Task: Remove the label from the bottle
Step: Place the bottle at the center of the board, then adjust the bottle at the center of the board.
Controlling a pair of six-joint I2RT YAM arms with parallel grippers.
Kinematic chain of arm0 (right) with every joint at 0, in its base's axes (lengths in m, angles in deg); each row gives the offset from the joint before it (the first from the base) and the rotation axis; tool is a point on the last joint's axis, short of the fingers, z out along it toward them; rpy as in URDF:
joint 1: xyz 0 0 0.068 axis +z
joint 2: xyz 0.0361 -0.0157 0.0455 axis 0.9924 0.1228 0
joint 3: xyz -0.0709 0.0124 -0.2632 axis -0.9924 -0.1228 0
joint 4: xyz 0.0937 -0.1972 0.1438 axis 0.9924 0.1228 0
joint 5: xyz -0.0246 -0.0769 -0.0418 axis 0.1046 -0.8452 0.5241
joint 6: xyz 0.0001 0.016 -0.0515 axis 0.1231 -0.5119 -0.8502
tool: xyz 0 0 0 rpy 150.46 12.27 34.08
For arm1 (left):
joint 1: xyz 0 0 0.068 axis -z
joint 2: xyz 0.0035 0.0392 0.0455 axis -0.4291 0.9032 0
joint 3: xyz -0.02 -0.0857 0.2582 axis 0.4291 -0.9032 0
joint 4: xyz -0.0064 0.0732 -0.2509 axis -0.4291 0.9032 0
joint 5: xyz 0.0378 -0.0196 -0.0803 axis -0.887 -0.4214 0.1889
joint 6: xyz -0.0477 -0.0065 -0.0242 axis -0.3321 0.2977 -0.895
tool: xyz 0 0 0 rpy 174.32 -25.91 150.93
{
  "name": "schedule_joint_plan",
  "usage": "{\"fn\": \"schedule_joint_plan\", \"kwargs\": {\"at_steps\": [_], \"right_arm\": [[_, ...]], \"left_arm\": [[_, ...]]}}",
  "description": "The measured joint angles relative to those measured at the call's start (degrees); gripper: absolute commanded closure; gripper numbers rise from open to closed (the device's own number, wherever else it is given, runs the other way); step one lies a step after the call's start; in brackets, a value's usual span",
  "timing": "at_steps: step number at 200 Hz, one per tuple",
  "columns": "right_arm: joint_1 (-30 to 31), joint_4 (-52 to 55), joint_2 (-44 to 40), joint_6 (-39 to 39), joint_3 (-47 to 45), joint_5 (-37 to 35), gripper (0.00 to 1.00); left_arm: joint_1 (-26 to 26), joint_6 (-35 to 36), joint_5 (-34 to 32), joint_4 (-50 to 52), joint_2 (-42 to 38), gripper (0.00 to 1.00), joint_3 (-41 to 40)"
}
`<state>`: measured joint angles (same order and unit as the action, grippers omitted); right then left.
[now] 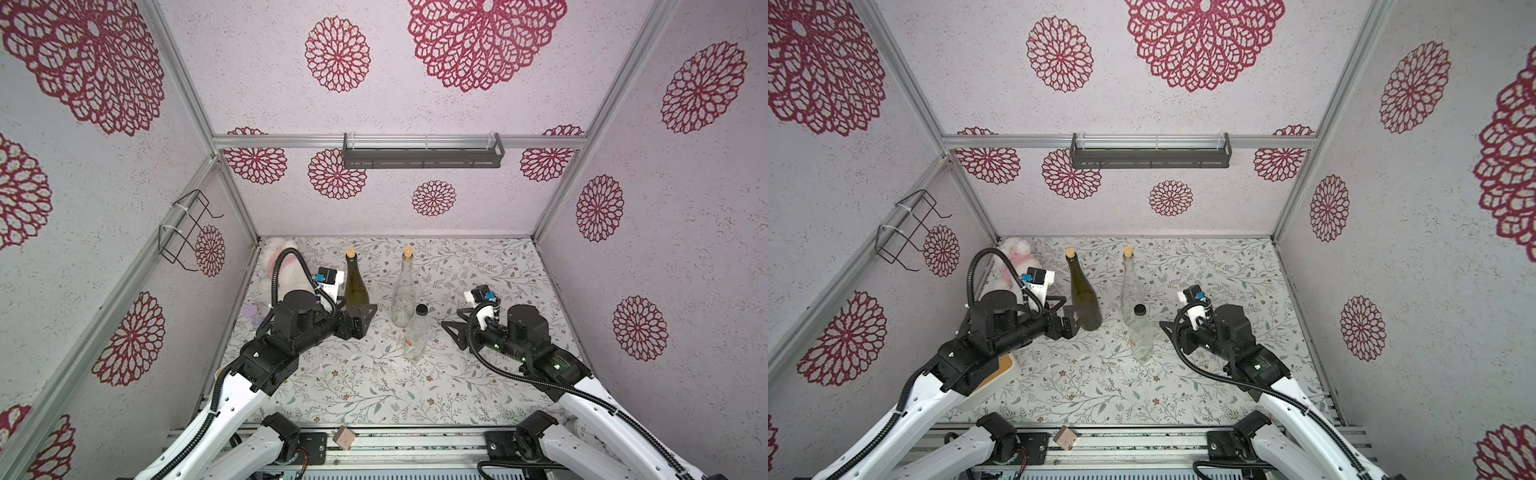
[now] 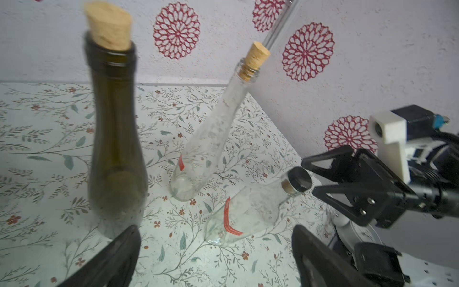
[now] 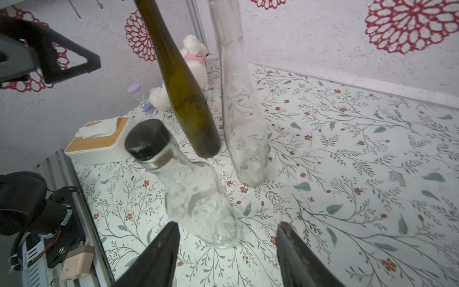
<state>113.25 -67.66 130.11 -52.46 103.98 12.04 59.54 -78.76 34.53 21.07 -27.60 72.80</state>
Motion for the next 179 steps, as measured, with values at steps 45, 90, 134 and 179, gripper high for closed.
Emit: {"fn": "schedule_joint_plan", "kwargs": {"at_steps": [45, 90, 134, 179], "right_arm": [[-6.91, 3.50, 3.63, 4.42, 0.35, -0.66, 0.26], [-10.86, 3.72, 4.48, 8.24, 0.44, -0.42, 0.21], [-13.51, 5.86, 4.50, 8.41, 1.81, -0.44, 0.21], [-14.51, 6.60, 3.85, 8.39, 1.81, -0.37, 0.21]], "left_arm": [[9.42, 4.50, 1.05, -0.92, 8.59, 0.03, 4.70], [12.57, 8.00, 1.16, -1.31, 18.43, 0.03, 9.92], [14.38, 10.78, 0.22, 0.26, 24.13, 0.03, 16.57], [16.35, 12.46, -1.66, 2.91, 29.16, 0.01, 20.70]]}}
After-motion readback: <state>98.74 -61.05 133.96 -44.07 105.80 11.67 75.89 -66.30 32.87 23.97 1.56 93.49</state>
